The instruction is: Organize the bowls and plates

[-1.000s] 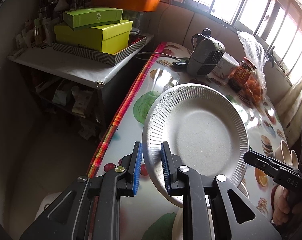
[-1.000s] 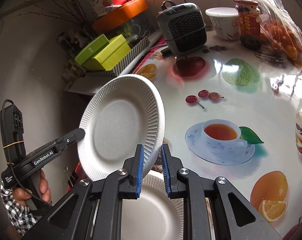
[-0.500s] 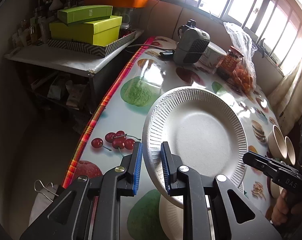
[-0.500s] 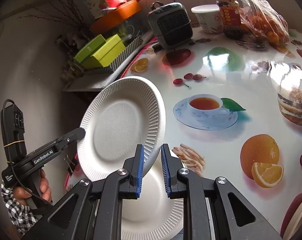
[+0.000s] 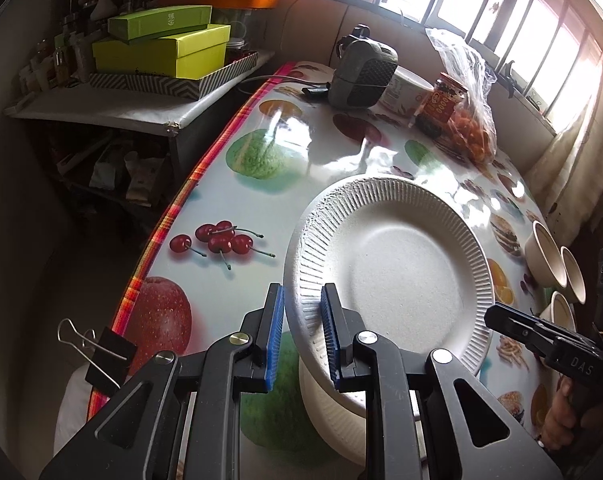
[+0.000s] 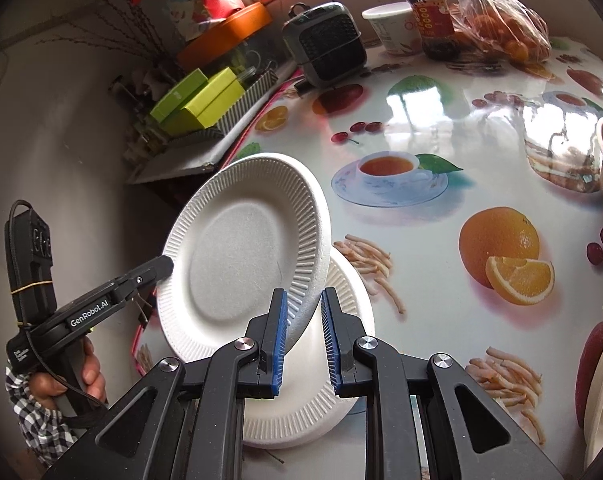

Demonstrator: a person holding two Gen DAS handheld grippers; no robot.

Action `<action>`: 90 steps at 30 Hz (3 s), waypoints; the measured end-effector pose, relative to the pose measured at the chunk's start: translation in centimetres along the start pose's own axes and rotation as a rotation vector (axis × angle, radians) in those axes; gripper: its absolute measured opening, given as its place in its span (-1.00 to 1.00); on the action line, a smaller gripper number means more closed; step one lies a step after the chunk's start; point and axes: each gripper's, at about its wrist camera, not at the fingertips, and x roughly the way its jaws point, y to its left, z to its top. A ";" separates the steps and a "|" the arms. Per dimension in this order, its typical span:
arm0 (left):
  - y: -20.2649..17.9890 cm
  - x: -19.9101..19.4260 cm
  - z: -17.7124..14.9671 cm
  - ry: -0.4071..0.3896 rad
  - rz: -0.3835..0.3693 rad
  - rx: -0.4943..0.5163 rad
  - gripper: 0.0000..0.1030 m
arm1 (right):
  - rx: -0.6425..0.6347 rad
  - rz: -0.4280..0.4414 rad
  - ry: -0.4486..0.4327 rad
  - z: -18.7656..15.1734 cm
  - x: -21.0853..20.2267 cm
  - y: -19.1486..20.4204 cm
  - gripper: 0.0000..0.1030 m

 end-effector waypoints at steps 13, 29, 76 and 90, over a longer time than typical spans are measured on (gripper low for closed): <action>-1.0 0.2 -2.4 0.030 -0.010 0.018 -0.61 | 0.035 -0.012 0.005 -2.9 -0.8 -1.0 -0.66; -1.2 0.3 -4.1 0.055 -0.012 0.015 -0.61 | 0.050 -0.025 0.008 -4.3 -0.9 -1.4 -0.66; -1.3 -1.7 -3.9 -0.013 0.057 0.031 -0.28 | 0.012 -0.119 -0.092 -4.1 -3.2 -0.9 -0.31; -4.4 -3.2 -3.1 -0.076 0.076 0.116 -0.26 | -0.023 -0.206 -0.168 -4.2 -5.0 -0.3 -0.06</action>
